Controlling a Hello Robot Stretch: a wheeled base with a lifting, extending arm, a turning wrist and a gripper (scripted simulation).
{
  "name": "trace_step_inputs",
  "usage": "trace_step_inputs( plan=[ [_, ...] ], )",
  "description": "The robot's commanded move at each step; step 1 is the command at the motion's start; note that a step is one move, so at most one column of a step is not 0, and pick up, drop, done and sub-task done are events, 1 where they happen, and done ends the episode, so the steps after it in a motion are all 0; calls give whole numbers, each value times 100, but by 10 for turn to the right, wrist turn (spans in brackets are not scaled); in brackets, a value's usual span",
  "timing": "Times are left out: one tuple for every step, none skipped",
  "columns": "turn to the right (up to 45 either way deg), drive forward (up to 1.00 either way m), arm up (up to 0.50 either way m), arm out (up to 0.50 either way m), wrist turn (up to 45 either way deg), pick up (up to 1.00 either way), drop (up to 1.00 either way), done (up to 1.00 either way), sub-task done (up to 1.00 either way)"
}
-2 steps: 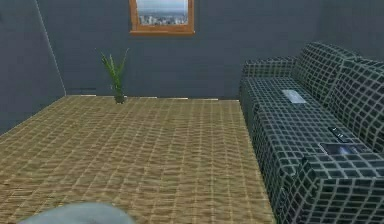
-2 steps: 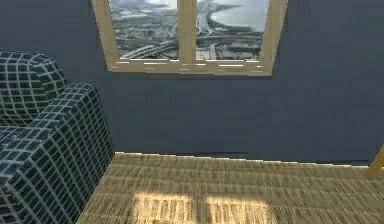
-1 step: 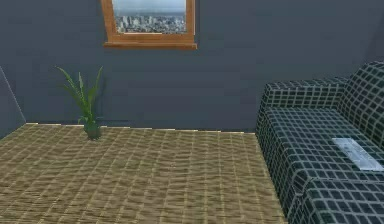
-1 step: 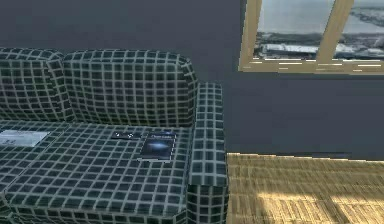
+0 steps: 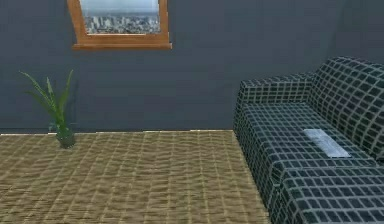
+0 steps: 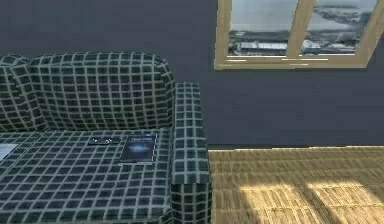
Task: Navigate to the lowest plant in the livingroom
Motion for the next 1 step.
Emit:
trace_step_inputs(
  plan=[
    [0, 10, 0, 0, 0, 0, 0, 0, 0]
  ],
)
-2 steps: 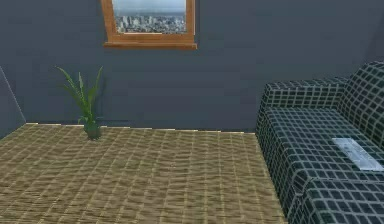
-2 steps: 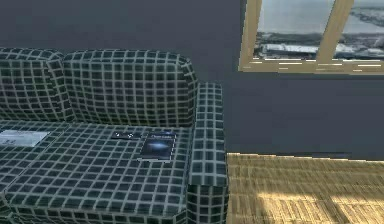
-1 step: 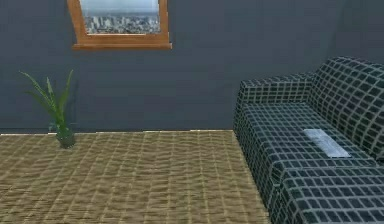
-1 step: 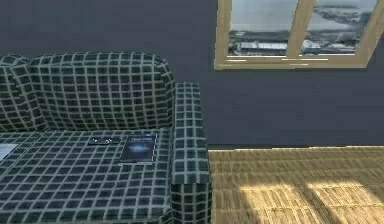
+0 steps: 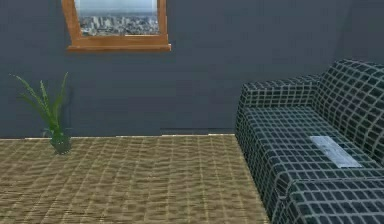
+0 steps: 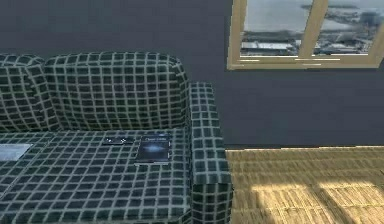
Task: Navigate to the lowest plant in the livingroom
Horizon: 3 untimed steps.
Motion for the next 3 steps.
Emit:
trace_step_inputs(
  plan=[
    [-330, 0, 0, 0, 0, 0, 0, 0, 0],
    [0, 100, 0, 0, 0, 0, 0, 0, 0],
    [-30, 0, 0, 0, 0, 0, 0, 0, 0]
  ],
)
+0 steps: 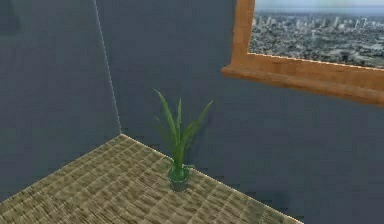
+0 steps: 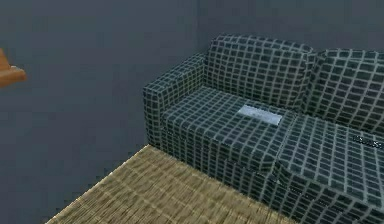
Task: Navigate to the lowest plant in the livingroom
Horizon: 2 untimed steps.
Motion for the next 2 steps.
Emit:
trace_step_inputs(
  plan=[
    [0, 40, 0, 0, 0, 0, 0, 0, 0],
    [0, 0, 0, 0, 0, 0, 0, 100, 0]
  ],
)
